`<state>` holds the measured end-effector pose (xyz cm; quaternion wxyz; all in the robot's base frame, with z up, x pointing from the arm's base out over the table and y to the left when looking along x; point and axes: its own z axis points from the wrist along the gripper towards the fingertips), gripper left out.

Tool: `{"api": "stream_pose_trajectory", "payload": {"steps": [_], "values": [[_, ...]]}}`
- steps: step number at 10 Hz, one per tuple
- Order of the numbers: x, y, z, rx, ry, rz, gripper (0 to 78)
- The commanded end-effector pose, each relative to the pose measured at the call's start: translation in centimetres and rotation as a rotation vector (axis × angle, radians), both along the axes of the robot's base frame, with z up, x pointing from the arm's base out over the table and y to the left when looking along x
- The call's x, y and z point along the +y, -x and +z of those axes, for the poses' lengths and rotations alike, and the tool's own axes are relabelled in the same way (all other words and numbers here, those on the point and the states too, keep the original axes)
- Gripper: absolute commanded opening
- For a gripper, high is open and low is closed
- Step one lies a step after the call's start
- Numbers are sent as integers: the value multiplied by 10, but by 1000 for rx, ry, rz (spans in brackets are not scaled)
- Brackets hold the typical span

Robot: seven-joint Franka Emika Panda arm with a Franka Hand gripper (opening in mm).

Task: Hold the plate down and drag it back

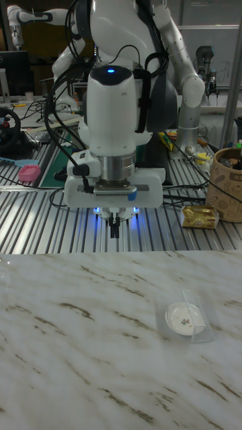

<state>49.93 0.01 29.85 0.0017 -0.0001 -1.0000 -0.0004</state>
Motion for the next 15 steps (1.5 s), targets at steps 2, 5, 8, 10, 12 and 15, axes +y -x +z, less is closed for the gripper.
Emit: {"api": "stream_pose_trajectory", "payload": {"steps": [2,5,8,10,12,15], "values": [[1,1,1,171,-78,-335,0],[1,1,1,172,-77,-334,0],[1,0,0,170,-75,-312,0],[1,-3,-6,169,-70,-308,0],[0,-8,-13,169,-69,-315,0],[-2,-11,-18,167,-67,-325,0]]}}
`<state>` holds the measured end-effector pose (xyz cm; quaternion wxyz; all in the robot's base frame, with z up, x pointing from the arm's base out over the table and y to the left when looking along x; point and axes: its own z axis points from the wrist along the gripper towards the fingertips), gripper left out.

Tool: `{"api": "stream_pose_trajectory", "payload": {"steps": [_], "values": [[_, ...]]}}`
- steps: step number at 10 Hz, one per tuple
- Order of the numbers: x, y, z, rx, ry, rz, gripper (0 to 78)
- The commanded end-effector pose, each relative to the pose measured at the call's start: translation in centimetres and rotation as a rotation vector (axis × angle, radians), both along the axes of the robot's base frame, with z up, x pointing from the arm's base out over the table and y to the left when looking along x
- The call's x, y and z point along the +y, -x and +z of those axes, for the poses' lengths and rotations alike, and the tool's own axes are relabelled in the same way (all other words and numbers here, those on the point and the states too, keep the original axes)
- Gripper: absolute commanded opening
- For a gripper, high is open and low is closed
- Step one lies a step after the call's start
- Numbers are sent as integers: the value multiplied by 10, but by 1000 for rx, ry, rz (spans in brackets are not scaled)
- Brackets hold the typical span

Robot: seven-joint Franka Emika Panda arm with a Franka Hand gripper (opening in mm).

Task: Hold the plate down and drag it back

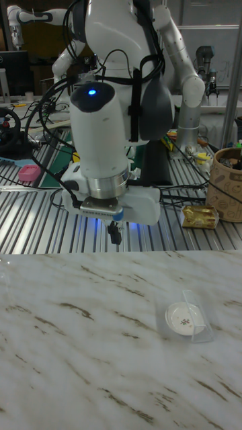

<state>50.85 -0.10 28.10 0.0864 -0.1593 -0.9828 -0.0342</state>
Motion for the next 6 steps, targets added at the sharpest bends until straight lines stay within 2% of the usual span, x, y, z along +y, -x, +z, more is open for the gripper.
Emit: {"api": "stream_pose_trajectory", "payload": {"steps": [1,4,6], "values": [[0,-3,-2,-3,0,-9,0],[0,-4,-5,-2,-1,-12,0],[1,-6,-13,-6,-3,-7,0]]}}
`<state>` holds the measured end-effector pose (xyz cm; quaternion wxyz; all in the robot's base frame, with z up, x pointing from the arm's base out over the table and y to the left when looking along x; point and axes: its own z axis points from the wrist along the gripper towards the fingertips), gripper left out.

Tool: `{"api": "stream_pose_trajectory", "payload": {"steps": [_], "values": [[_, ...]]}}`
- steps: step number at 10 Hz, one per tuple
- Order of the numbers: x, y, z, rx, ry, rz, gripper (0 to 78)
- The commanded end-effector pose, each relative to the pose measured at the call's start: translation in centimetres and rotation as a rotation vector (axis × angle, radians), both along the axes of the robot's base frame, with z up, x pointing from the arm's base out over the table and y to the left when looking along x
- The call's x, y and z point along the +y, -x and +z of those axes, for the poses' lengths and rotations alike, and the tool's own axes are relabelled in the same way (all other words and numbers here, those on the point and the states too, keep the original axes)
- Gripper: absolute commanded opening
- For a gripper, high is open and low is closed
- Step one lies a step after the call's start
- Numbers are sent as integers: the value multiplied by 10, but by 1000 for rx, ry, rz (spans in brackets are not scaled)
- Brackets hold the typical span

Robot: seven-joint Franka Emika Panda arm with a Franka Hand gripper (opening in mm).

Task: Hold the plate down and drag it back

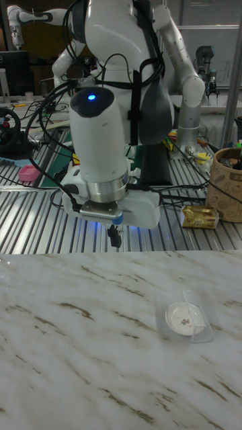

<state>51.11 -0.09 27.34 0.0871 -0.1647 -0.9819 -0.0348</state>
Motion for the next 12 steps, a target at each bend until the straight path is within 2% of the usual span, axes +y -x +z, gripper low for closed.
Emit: {"api": "stream_pose_trajectory", "payload": {"steps": [1,2,4,8,9,12], "values": [[1,-5,-13,-14,-2,7,0],[1,-6,-19,-26,-4,7,0],[2,-8,-30,-60,-35,4,0],[1,-10,-46,-94,-45,31,0],[2,-10,-49,-128,-55,38,0],[2,-10,-51,-139,-57,30,0]]}}
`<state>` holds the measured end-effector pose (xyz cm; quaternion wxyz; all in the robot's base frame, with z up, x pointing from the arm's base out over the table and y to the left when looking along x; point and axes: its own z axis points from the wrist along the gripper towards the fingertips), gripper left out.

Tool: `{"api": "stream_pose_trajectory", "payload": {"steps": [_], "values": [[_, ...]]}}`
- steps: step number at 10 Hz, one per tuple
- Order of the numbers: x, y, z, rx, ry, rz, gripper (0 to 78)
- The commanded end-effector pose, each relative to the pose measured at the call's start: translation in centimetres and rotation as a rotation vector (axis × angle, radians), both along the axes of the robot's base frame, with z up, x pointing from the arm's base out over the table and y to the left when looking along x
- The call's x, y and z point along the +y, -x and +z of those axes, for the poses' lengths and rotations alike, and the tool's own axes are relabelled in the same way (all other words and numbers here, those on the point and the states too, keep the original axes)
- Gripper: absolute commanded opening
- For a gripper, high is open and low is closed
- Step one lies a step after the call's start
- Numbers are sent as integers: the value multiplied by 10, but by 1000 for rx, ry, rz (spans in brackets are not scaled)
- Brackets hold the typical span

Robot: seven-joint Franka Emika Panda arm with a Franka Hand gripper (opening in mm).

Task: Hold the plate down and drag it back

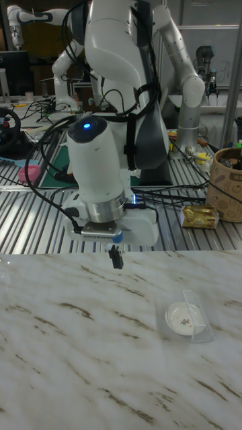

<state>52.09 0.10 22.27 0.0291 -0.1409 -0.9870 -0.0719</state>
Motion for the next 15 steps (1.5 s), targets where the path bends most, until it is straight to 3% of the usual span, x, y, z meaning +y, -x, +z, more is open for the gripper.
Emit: {"api": "stream_pose_trajectory", "payload": {"steps": [1,5,8,10,12,13,15], "values": [[0,-1,0,-9,6,-15,0],[1,1,1,-15,16,-54,0],[1,1,1,18,15,-114,0],[1,1,1,13,1,-76,0],[1,1,1,13,-41,-79,0],[1,1,1,7,-80,-85,0],[4,-1,-4,8,-83,-81,0]]}}
